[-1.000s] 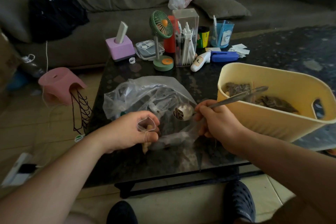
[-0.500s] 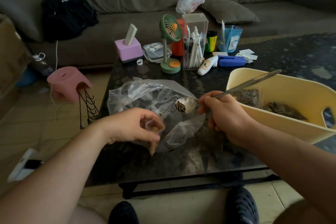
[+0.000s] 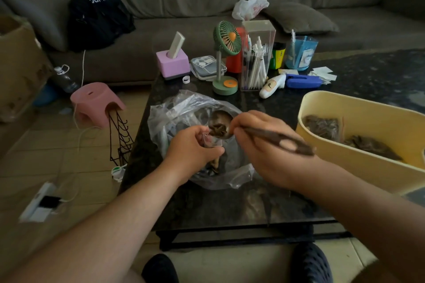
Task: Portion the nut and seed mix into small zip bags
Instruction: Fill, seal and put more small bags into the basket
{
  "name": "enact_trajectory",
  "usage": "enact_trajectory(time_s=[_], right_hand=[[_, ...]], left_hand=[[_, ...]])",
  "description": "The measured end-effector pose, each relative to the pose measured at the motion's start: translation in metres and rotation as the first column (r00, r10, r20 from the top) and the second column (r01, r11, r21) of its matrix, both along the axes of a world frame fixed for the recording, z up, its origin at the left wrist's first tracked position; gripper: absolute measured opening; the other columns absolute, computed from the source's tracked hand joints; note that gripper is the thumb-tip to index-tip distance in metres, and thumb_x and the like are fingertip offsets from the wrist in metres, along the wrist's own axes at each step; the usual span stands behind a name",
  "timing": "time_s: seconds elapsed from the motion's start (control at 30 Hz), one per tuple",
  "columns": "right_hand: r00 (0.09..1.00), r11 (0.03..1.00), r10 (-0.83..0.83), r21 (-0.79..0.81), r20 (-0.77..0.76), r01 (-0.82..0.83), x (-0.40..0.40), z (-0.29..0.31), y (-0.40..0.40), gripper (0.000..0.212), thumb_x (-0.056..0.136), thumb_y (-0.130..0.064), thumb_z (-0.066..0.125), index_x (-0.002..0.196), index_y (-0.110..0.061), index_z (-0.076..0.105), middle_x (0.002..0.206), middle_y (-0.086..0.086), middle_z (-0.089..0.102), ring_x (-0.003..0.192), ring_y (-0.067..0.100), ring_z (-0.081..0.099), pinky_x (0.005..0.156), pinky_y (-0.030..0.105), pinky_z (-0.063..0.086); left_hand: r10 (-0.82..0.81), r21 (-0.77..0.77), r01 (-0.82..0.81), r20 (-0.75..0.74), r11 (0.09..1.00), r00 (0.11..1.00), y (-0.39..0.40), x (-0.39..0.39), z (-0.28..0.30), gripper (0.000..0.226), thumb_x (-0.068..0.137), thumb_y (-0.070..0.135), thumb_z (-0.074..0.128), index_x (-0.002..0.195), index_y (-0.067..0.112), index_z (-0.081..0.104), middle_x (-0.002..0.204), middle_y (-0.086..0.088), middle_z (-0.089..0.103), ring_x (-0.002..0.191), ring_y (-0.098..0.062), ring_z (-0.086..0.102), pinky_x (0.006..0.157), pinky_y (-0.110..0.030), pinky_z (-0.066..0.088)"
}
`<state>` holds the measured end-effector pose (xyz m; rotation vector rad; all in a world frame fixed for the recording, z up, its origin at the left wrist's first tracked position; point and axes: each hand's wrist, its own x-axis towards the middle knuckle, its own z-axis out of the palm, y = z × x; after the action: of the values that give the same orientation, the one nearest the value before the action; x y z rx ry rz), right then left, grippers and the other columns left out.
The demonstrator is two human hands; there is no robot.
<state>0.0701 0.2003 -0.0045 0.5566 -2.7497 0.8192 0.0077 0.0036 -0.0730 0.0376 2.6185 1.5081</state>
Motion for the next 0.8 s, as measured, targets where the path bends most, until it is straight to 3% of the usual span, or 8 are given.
enact_trajectory(time_s=[0.1,0.17,0.27,0.4,0.47,0.53,0.63,0.8], right_hand=[[0.998,0.956,0.045,0.288,0.041,-0.054,-0.001,-0.007,-0.003,0.022,0.107,-0.031,0.052,0.128,-0.037,0.049,0.121,-0.011,0.048,0.099,0.021,0.064,0.075,0.046,0.057],[0.998,0.935,0.047,0.349,0.047,-0.061,-0.001,-0.01,-0.004,0.032,0.104,-0.022,0.059,0.131,-0.036,0.046,0.123,-0.01,0.044,0.099,0.021,0.064,0.072,0.044,0.057],[0.993,0.955,0.109,0.283,-0.041,-0.093,-0.001,-0.013,-0.003,0.025,0.105,-0.022,0.057,0.126,-0.032,0.05,0.121,-0.008,0.048,0.095,0.02,0.064,0.071,0.043,0.056],[0.991,0.984,0.124,0.13,-0.042,-0.118,-0.005,-0.023,0.009,0.023,0.11,-0.028,0.042,0.123,-0.024,0.059,0.119,-0.005,0.057,0.103,0.014,0.06,0.085,0.033,0.051],[0.999,0.997,0.05,-0.053,0.01,-0.049,-0.005,-0.029,0.017,0.013,0.109,-0.025,0.047,0.111,-0.028,0.06,0.108,-0.012,0.058,0.095,0.004,0.059,0.08,0.023,0.049],[0.988,0.992,0.031,-0.126,0.149,-0.012,-0.002,-0.032,0.027,0.015,0.108,-0.024,0.049,0.098,-0.033,0.056,0.098,-0.015,0.057,0.092,0.004,0.059,0.077,0.022,0.048],[0.964,0.998,0.068,-0.034,0.257,-0.061,0.01,-0.032,0.037,0.016,0.107,-0.033,0.044,0.093,-0.036,0.052,0.092,-0.014,0.056,0.084,0.007,0.058,0.076,0.033,0.049],[0.957,0.96,0.039,0.254,0.287,-0.116,0.026,-0.03,0.041,0.019,0.106,-0.044,0.037,0.102,-0.032,0.052,0.096,-0.01,0.054,0.081,0.018,0.059,0.074,0.043,0.051]], left_hand=[[0.0,-0.033,0.0,-0.014,0.999,1.0,-0.002,-0.001,-0.001,0.044,0.075,0.03,0.094,0.113,0.026,0.072,0.096,0.013,0.076,0.089,0.002,0.07,0.079,-0.022,0.055],[0.006,-0.051,-0.006,-0.017,0.999,1.0,-0.002,-0.002,-0.002,0.043,0.073,0.031,0.095,0.11,0.027,0.073,0.094,0.013,0.077,0.088,0.001,0.071,0.08,-0.025,0.057],[0.006,-0.06,-0.006,0.001,0.998,1.0,-0.002,-0.003,-0.003,0.052,0.072,0.034,0.096,0.117,0.026,0.072,0.101,0.014,0.076,0.095,-0.001,0.071,0.088,-0.028,0.059],[-0.017,-0.055,0.018,0.021,0.998,1.0,-0.002,0.0,-0.003,0.042,0.074,0.028,0.095,0.103,0.037,0.065,0.1,0.015,0.073,0.094,-0.001,0.069,0.081,-0.023,0.055],[-0.046,-0.092,0.048,0.02,0.995,0.999,-0.003,0.002,-0.007,0.037,0.076,0.028,0.093,0.098,0.036,0.064,0.097,0.013,0.074,0.093,-0.005,0.07,0.081,-0.028,0.057],[-0.067,-0.126,0.069,0.021,0.99,0.998,-0.004,0.005,-0.01,0.031,0.079,0.029,0.089,0.096,0.036,0.064,0.092,0.012,0.074,0.089,-0.006,0.071,0.081,-0.034,0.06],[-0.114,-0.169,0.118,0.03,0.979,0.993,-0.005,0.011,-0.01,0.033,0.083,0.032,0.084,0.101,0.038,0.058,0.098,0.013,0.071,0.091,-0.006,0.069,0.085,-0.038,0.061],[-0.203,-0.281,0.196,0.003,0.939,0.979,-0.002,0.025,-0.012,0.05,0.083,0.036,0.085,0.114,0.035,0.046,0.106,0.017,0.056,0.094,0.002,0.056,0.077,-0.02,0.049]])
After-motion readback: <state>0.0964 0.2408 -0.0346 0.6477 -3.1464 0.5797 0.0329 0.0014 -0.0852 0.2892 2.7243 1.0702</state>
